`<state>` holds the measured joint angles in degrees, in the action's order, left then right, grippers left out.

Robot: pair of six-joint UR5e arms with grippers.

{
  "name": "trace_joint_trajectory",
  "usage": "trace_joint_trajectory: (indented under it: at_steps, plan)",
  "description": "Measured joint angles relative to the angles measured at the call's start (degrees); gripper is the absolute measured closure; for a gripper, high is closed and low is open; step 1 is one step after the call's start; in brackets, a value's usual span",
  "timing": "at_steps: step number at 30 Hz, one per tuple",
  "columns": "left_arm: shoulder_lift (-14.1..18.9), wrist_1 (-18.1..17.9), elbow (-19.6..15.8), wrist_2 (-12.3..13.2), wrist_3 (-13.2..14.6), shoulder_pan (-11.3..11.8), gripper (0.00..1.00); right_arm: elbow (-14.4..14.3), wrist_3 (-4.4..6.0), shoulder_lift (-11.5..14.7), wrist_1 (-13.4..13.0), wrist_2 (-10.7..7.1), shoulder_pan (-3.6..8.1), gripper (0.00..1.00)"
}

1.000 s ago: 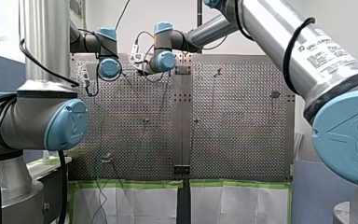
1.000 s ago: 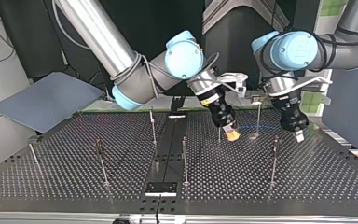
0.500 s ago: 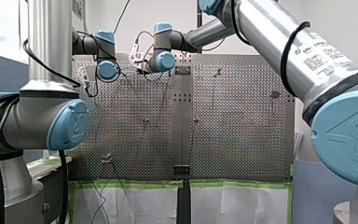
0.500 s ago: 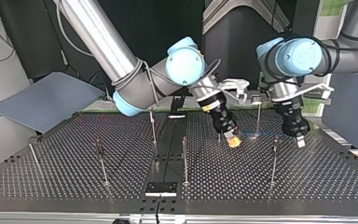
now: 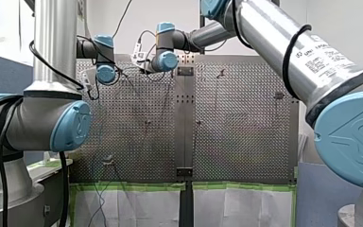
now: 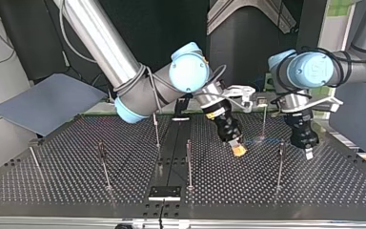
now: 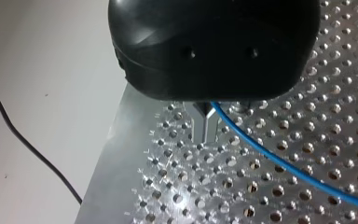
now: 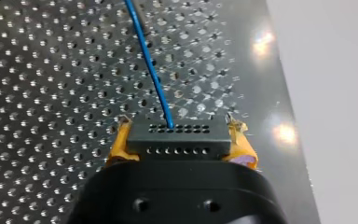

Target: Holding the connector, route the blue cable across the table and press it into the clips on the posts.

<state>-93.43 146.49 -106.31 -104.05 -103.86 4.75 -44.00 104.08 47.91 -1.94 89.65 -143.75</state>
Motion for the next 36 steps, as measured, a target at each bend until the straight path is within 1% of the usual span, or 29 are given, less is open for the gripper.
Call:
trace_joint_trajectory:
  at_steps: [6,12,17,22,29,36]
  plan:
    - [-0.99,-1.59,0.66,1.23,-0.99,1.31,1.00,0.72,0.02,-0.01,0.26,-0.34,0.27,1.00]
    - [-1.73,-2.18,1.01,4.16,-1.76,2.17,1.00,0.78,0.08,-0.04,0.50,-0.82,0.81,1.00]
    - [-3.62,-2.17,1.72,5.91,-2.47,2.44,1.00,0.76,0.25,-0.08,0.65,-0.87,1.10,1.00]
    - [-5.38,-2.68,1.97,6.57,-2.81,2.75,1.00,0.73,0.52,-0.12,0.79,-0.88,1.46,1.00]
    - [-5.65,-3.26,1.99,7.60,-3.41,3.36,1.00,0.70,0.95,-0.20,1.27,-0.72,2.31,1.00]
    - [-5.66,-3.37,2.00,8.37,-3.80,3.85,1.00,0.69,1.07,-0.21,1.42,-0.25,3.28,1.00]
